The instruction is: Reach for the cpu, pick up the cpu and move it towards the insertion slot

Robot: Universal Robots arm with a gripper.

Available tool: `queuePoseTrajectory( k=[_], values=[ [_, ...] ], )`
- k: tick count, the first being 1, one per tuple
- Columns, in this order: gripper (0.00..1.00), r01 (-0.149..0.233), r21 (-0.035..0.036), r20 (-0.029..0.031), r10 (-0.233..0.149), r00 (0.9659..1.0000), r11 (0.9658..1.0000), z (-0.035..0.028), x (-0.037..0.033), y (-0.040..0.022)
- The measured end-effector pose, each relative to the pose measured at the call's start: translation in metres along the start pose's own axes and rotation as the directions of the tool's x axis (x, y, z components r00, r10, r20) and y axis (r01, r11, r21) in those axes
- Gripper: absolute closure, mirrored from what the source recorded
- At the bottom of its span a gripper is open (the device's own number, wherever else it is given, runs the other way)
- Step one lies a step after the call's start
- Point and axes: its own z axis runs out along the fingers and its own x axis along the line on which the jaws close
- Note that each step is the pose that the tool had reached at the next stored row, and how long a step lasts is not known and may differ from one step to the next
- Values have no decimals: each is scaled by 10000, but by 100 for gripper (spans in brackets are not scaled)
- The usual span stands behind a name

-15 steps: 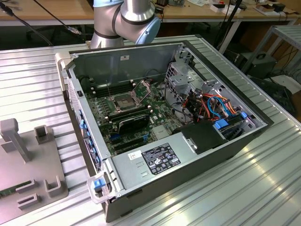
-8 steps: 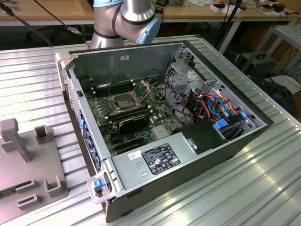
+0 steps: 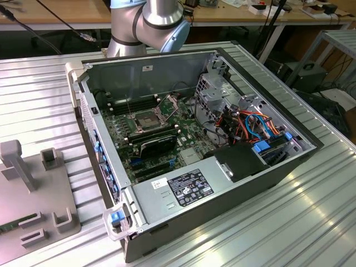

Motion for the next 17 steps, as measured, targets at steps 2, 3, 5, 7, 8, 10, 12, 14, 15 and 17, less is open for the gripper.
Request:
queuePoseTrajectory(
  k=[2,3,5,7,8,10,12,14,15,17],
  values=[
    [31,383,-4,-26,-383,9993,9993,51,3,-2],
    [31,384,-3,-39,-384,9993,9993,69,3,-2],
    [31,390,-2,-84,-390,9992,9992,154,4,-6],
    [31,390,2,-87,-390,9992,9992,171,4,-7],
    [31,390,1,-84,-390,9992,9992,176,4,-7],
    [31,390,1,-83,-390,9992,9992,195,4,-8],
    [31,391,1,-84,-391,9992,9992,211,4,-9],
    [31,391,1,-84,-391,9992,9992,223,4,-9],
    [31,391,1,-84,-391,9992,9992,231,4,-10],
    [31,391,1,-85,-391,9992,9992,248,4,-10]
  ],
)
